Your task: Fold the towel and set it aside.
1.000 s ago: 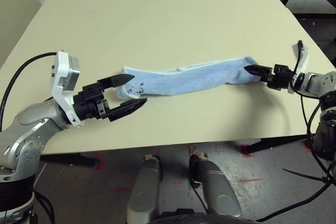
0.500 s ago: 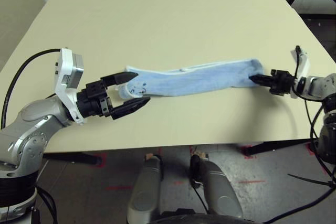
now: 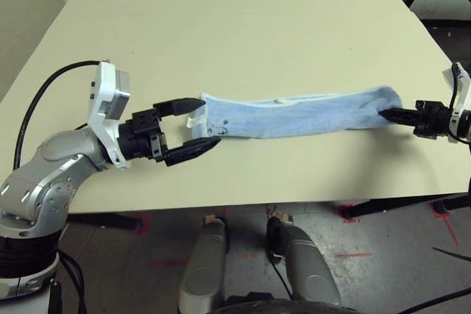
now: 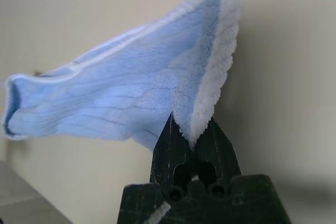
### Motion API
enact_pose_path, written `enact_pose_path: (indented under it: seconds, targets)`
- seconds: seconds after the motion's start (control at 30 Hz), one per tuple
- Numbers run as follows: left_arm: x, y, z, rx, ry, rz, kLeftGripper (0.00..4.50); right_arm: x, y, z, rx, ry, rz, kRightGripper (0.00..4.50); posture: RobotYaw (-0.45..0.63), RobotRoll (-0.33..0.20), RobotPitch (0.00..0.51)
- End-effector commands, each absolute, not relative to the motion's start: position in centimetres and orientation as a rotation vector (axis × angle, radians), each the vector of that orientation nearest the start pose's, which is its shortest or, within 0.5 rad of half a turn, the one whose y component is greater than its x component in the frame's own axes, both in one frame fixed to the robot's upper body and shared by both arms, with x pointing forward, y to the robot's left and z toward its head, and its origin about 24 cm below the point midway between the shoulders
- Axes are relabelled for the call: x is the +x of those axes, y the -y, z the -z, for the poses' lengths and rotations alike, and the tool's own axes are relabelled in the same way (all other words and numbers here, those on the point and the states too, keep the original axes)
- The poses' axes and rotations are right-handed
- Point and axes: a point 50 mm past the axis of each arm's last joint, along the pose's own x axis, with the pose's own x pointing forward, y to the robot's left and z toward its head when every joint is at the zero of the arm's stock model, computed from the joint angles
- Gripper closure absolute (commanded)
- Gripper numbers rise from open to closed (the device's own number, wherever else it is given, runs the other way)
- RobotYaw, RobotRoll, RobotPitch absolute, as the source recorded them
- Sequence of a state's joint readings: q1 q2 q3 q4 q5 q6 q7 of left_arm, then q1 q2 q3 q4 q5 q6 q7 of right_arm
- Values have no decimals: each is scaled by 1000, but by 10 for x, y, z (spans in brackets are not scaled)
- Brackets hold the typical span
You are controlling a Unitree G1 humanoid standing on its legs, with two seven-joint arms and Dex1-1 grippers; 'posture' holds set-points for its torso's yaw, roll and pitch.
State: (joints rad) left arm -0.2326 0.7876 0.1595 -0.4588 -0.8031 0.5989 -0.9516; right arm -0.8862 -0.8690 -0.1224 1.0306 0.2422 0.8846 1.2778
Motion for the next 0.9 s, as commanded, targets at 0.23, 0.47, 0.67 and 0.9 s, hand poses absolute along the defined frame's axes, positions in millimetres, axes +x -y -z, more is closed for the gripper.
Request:
enact_pose_path:
  seconds: [0.23, 0.47, 0.67, 0.9]
  targets:
    - [231, -181, -198, 186, 12, 1257, 0, 320, 299, -193, 306, -591, -874, 4476, 157, 0, 166]
    - [237, -179, -196, 248, 8, 1244, 0, 326, 254, -204, 166, -603, -1075, 4476, 162, 0, 158]
    - [247, -186, -190, 364, -11, 1178, 0, 331, 214, -197, 109, -641, -1232, 4476, 170, 0, 160]
    - [259, -192, -190, 467, -1, 1103, 0, 342, 176, -182, 84, -672, -1308, 4476, 190, 0, 160]
